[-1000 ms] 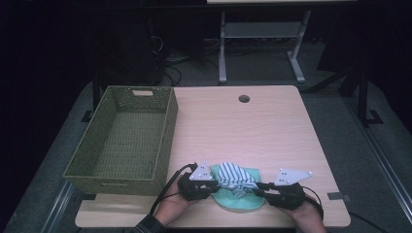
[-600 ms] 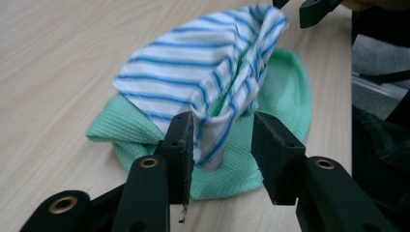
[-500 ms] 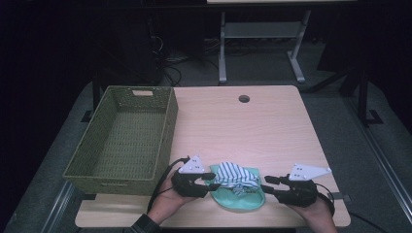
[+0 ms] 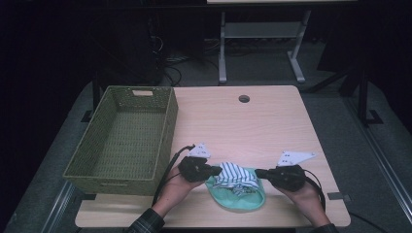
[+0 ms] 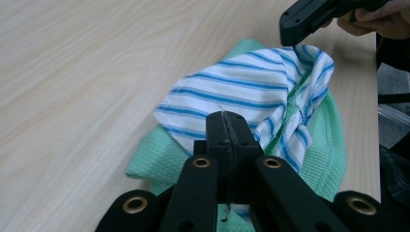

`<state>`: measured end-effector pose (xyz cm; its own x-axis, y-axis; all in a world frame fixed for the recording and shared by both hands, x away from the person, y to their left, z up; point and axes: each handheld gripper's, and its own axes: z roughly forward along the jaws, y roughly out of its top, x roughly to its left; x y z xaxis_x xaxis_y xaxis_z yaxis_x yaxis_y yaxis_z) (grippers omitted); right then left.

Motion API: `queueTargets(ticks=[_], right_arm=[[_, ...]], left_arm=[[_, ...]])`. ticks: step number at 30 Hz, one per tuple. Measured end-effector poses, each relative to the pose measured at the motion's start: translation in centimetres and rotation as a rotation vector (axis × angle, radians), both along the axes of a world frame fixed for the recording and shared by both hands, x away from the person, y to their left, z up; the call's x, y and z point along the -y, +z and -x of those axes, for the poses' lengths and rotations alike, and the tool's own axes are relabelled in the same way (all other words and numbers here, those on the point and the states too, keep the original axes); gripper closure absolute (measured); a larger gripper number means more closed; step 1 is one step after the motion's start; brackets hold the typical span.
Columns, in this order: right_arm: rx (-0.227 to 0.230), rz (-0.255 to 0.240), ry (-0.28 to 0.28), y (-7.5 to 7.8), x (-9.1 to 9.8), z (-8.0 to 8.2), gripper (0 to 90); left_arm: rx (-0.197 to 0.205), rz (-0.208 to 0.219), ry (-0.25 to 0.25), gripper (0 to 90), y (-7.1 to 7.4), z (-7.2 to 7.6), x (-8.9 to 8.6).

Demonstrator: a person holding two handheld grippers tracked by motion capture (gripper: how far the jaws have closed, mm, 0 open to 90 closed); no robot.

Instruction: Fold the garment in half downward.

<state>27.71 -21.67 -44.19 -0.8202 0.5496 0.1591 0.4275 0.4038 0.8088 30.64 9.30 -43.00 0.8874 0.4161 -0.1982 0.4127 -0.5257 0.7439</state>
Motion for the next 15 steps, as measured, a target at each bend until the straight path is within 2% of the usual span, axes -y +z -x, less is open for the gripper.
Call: queueTargets(ticks=[5,11,15], right_arm=[[-0.016,0.003,0.039,-0.3,-0.7,0.5,89.5],[-0.038,0.021,0.079,-1.0,-1.2,1.6,89.6],[-0.053,0.045,0.095,-1.4,-1.4,2.2,89.5]], left_arm=[[0.011,0.000,-0.030,89.5,-0.2,0.9,0.6],[-0.008,-0.033,-0.063,89.5,-1.2,1.9,0.9],[-0.004,-0.061,-0.072,89.4,-1.7,2.1,1.0]])
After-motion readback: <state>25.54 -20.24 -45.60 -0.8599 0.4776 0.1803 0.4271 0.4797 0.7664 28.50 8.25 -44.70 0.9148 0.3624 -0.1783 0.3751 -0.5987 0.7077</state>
